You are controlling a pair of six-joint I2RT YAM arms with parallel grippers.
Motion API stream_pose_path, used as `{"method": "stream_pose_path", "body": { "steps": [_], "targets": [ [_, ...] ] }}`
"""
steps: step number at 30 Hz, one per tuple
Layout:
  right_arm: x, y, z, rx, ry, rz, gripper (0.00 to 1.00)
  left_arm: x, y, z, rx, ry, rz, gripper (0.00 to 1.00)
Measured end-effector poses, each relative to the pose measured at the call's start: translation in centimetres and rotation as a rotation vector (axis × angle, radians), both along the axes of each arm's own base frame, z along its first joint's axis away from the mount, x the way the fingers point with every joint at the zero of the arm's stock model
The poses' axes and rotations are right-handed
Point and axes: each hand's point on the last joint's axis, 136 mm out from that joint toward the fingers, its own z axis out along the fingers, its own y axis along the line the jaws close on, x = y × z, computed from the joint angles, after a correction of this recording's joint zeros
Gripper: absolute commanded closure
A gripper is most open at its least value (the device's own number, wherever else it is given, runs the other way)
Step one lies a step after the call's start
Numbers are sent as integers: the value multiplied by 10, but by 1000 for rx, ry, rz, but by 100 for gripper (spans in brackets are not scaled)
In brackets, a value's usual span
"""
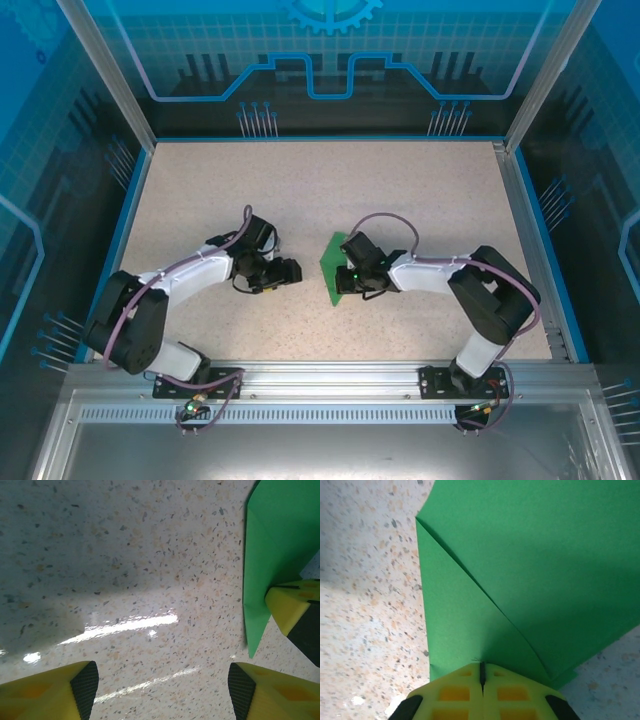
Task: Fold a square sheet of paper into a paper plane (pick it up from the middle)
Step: Fold the wing for the fifth time at the center of the table.
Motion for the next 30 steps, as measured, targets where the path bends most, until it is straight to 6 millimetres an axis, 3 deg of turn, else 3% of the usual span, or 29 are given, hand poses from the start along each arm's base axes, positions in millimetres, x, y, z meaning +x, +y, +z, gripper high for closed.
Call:
{"method": "stream_pose_path", "body": {
  "steps": [14, 20, 30],
  "targets": [
    [3, -2, 1, 443, 41, -67, 100, 46, -51, 5, -98, -67, 30, 30],
    [3, -4, 2, 490, 33, -61, 100, 61, -63, -9, -125, -52, 68, 32],
    [3, -4, 3, 518, 32, -50, 100, 84, -88, -9, -189, -84, 75, 37]
  ]
}}
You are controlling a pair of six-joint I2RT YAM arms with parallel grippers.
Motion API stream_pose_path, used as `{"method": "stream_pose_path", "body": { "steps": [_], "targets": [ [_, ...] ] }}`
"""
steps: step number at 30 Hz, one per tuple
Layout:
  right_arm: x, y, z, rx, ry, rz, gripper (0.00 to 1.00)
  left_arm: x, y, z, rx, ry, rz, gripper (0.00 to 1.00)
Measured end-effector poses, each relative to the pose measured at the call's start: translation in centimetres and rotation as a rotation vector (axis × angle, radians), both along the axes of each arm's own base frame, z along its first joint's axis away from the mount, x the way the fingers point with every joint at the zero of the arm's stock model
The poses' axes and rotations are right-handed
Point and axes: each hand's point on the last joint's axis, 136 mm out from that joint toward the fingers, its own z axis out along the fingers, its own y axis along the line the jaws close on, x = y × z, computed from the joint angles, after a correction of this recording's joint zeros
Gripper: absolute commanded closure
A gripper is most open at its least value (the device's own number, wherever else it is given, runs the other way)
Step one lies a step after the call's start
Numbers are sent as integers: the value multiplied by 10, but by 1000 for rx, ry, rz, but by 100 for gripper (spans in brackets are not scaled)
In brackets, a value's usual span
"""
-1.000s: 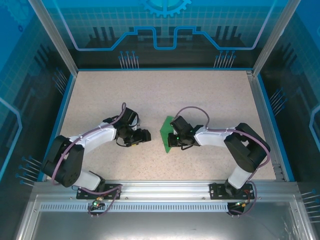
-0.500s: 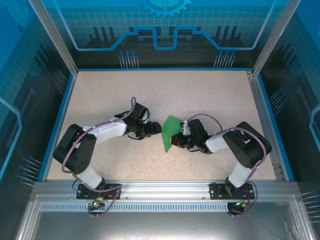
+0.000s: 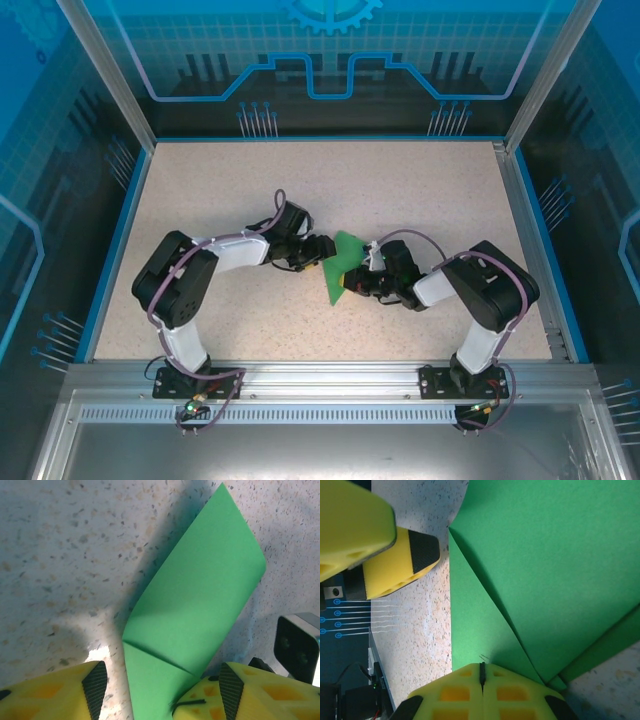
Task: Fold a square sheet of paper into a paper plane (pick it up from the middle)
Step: Fold the wing for the fifth time at the center of the table.
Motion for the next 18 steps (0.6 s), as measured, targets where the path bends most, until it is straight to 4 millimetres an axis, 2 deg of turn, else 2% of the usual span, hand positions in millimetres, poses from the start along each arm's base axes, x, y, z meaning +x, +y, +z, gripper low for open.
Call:
{"method": "stream_pose_path", "body": {
  "steps": [10, 15, 18],
  "targets": [
    [0, 0, 0, 12, -3, 5, 100, 5, -9, -6, -33, 12, 13, 40],
    [0, 0, 0, 16, -1, 8, 100, 4, -14, -4, -49, 10, 7, 44],
    [0, 0, 0, 19, -1, 10, 100, 3, -14, -4, -48, 10, 5, 50]
  ]
}}
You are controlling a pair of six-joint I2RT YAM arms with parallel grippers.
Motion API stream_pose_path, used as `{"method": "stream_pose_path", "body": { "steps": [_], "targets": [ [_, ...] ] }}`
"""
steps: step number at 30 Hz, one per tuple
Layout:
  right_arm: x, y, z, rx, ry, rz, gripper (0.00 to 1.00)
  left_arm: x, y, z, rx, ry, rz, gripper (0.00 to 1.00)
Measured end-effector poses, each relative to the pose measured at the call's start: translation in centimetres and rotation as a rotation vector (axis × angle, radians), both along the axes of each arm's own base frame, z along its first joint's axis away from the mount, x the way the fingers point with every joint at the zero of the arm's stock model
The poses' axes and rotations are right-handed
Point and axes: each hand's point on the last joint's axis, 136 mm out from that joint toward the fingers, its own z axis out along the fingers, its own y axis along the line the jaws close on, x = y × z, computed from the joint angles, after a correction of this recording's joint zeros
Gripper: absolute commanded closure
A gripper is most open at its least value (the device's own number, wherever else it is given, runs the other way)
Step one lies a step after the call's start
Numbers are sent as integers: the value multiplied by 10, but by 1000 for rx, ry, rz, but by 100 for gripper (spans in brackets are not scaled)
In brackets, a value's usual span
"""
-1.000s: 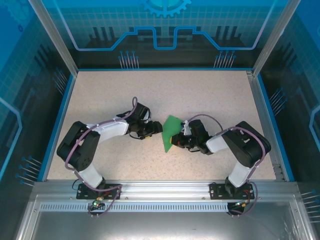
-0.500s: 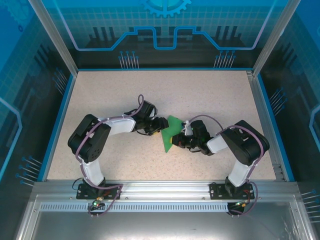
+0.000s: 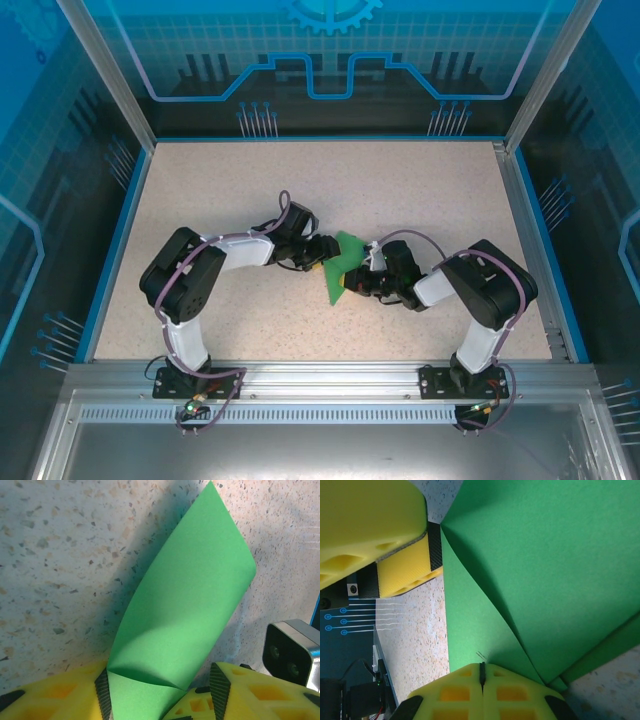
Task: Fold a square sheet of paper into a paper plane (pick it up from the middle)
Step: Fold the wing for the fifth time at the center of the table.
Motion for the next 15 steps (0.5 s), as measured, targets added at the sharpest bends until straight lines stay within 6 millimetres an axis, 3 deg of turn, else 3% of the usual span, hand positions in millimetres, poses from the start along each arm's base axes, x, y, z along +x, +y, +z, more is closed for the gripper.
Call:
{"method": "stream_pose_path", "body": {
  "steps": [8, 15],
  "targets": [
    [0, 0, 0, 0, 4, 1, 100, -2, -1, 2, 22, 0, -27, 71],
    [1, 1, 0, -18, 30, 7, 100, -6, 0, 1, 87, -13, -72, 78]
  ]
}}
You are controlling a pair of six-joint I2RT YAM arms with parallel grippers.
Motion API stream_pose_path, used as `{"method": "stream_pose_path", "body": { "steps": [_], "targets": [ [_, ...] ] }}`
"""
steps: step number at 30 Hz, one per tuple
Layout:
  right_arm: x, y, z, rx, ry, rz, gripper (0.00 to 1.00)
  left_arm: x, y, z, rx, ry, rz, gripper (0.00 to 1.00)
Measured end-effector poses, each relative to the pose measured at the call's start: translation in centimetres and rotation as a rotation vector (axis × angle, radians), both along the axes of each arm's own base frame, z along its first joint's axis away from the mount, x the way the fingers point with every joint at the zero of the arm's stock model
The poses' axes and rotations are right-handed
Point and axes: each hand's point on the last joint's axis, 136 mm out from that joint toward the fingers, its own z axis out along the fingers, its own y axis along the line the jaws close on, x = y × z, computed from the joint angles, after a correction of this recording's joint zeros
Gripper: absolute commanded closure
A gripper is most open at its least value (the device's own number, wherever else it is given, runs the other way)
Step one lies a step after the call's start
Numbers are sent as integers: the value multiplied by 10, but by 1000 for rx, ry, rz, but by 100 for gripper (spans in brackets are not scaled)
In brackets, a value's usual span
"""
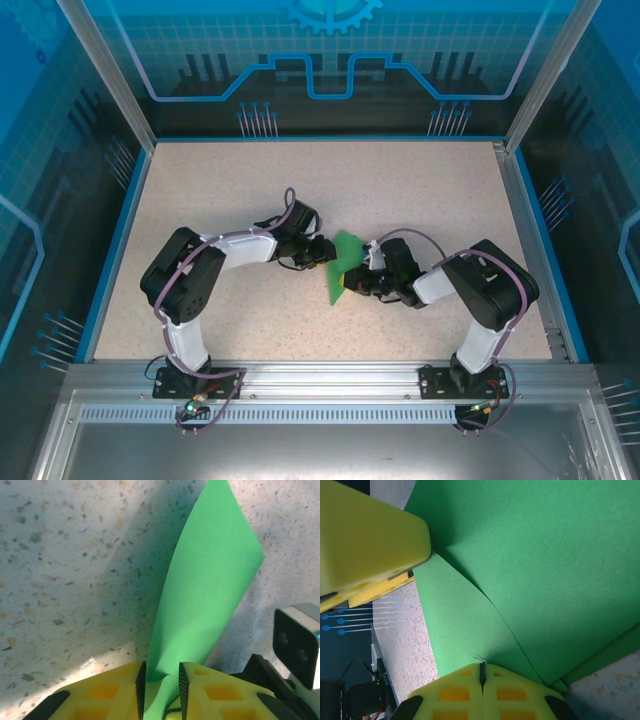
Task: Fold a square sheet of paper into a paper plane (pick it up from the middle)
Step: Fold the wing for the fifth time at the center of the table.
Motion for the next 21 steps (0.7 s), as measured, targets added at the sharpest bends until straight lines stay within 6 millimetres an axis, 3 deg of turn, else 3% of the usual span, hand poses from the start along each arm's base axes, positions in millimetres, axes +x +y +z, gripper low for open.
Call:
{"method": "stream_pose_path", "body": {
  "steps": [7, 14, 21],
  "targets": [
    [0, 0, -1, -9, 21, 1, 100, -10, 4, -6, 91, -6, -46, 84],
    [1, -1, 0, -21, 32, 0, 100, -5, -4, 6, 145, -64, -93, 90],
    [6, -4, -1, -81, 39, -3, 100, -6, 2, -1, 211, -70, -114, 91]
  ]
}}
